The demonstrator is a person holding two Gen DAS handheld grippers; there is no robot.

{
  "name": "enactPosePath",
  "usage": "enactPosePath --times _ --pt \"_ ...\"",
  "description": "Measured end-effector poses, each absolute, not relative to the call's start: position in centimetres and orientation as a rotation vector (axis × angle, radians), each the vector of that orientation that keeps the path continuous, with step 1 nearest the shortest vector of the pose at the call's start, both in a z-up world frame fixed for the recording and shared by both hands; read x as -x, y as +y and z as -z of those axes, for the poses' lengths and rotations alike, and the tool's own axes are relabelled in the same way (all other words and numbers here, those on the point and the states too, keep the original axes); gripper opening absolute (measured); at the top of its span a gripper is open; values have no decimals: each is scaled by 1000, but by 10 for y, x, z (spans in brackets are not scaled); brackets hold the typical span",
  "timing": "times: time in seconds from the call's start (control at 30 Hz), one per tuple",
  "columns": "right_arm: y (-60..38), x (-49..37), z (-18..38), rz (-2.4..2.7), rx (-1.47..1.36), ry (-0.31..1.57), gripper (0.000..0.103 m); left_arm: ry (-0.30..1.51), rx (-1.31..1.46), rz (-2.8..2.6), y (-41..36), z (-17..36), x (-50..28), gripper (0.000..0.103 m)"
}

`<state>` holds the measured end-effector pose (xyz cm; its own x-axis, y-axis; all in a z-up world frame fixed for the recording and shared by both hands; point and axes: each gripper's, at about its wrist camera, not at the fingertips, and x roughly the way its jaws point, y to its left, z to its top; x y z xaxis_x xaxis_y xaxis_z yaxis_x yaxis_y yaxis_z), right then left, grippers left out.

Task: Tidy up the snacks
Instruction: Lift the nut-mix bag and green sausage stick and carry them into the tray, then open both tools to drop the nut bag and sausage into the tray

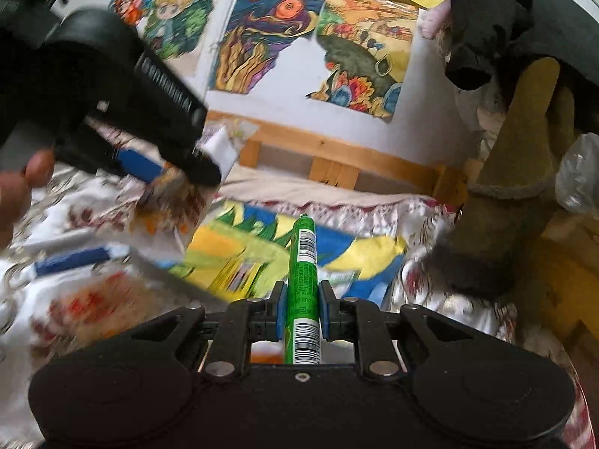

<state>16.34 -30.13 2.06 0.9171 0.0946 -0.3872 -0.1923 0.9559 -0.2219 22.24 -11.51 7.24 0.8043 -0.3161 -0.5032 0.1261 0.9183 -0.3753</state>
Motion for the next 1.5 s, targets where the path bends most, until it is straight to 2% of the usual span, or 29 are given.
enactPosePath --times 0.17,0.47,0.7,0.93,1.03,1.2,1.27,1.4,1.47,1.5 --pt "-311 -220 -16 -149 226 370 18 595 289 243 -126 -55 -272 38" --pt "-315 -299 23 -174 183 481 18 667 307 272 -140 -1 -342 38" --pt "-313 -322 49 -176 199 561 18 740 311 256 -137 35 -363 38" --pt "-308 -323 56 -154 219 577 20 762 292 227 -134 43 -362 39" --pt "-309 -320 52 -122 213 553 28 762 257 201 -135 40 -360 41" --pt "-316 -307 35 -88 153 549 39 764 271 181 -127 27 -348 59" --pt "-317 -297 24 -82 139 529 51 745 278 180 -123 18 -340 66" --pt "-317 -275 0 -65 117 485 61 687 277 174 -112 -5 -320 80" --pt "-316 -262 -13 -56 108 465 71 655 273 174 -106 -17 -307 87" --pt "-315 -255 -20 -51 102 451 72 643 268 174 -102 -22 -301 88"
